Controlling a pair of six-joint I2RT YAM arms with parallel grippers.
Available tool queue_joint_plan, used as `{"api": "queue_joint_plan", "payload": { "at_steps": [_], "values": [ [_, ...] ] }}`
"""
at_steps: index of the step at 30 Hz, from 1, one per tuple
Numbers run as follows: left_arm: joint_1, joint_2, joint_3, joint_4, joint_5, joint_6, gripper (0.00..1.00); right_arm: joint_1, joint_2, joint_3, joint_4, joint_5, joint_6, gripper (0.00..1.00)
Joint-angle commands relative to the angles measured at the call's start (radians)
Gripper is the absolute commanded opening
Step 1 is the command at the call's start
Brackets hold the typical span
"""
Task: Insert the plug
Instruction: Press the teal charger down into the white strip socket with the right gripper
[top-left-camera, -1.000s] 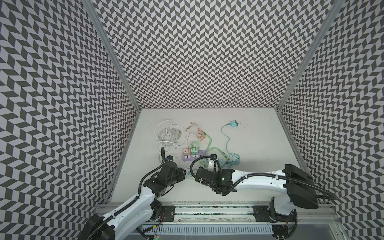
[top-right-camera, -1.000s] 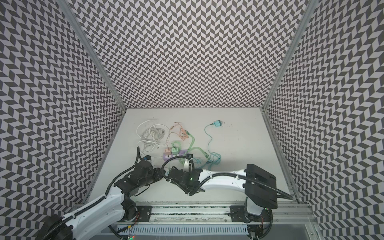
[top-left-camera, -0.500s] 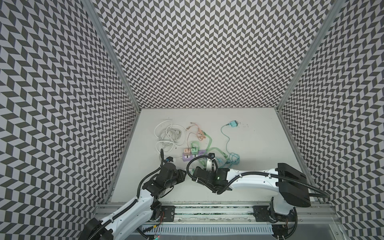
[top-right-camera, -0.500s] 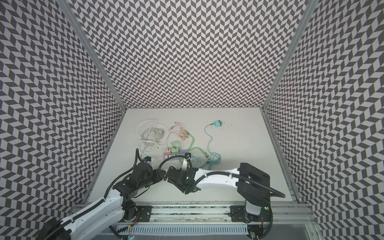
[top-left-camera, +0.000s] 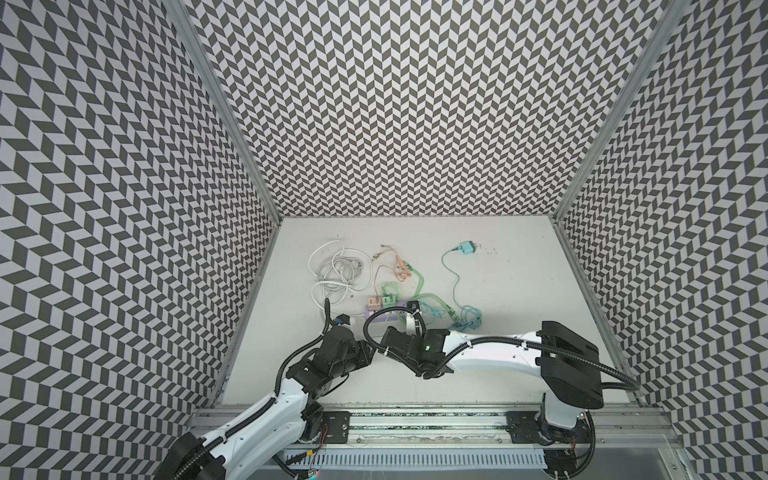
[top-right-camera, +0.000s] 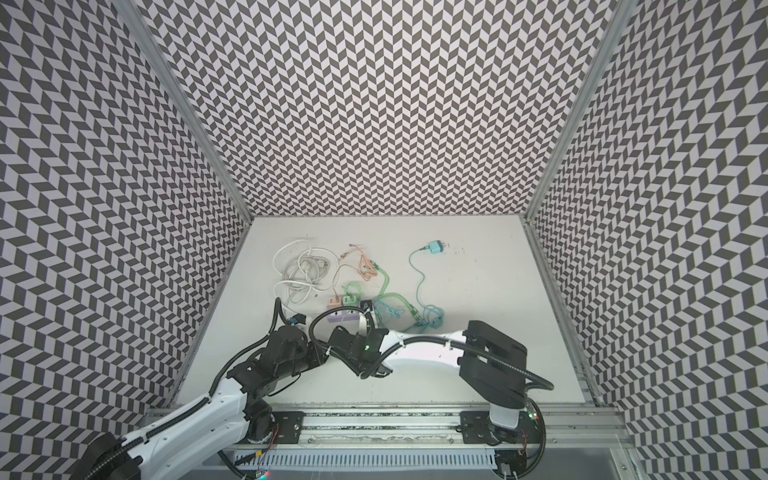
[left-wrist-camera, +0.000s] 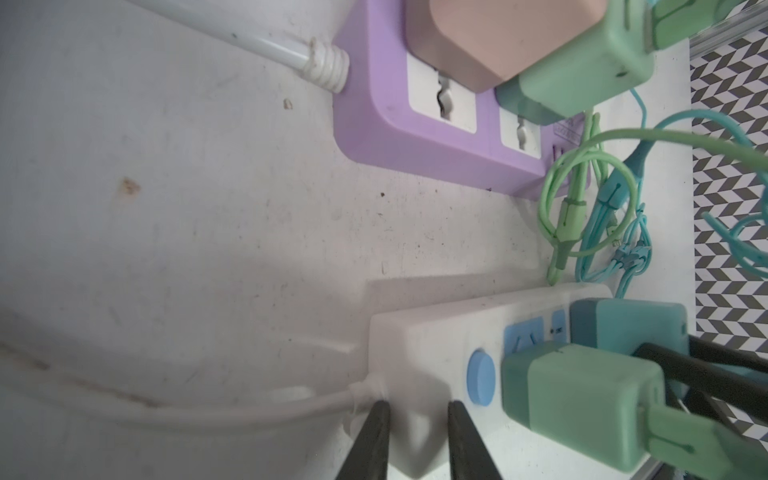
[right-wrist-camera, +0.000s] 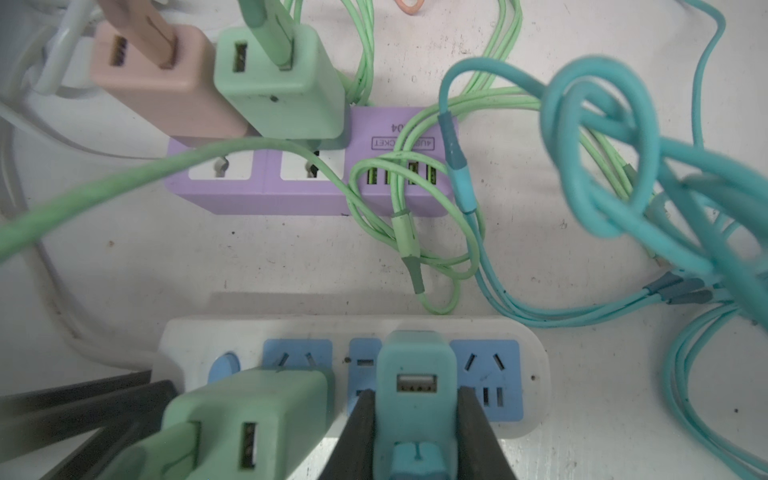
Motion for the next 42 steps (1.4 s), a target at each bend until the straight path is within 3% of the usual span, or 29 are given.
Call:
{"api": "queue_joint_plan", "payload": {
  "at_steps": [1,20,29,42],
  "values": [
    [-0.017,0.009,-0.003,-0.003,0.056,0.0,0.28,-0.019,0.061,-0.013,0.034,-0.093,-0.037,0.0],
    [-0.018,-0.013,0.013,-0.041,0.024,-0.01,0.28,-0.058,0.153,-0.073,0.117,-0.282,-0.196,0.0],
    [-0.018,-0.031,0.038,-0.071,0.009,-0.021,0.3,-0.061,0.124,-0.043,0.077,-0.254,-0.26,0.0],
    [-0.019,-0.039,0.119,-0.155,-0.035,-0.024,0.39,-0.061,-0.005,-0.024,0.089,-0.273,-0.299,0.16]
  ]
}}
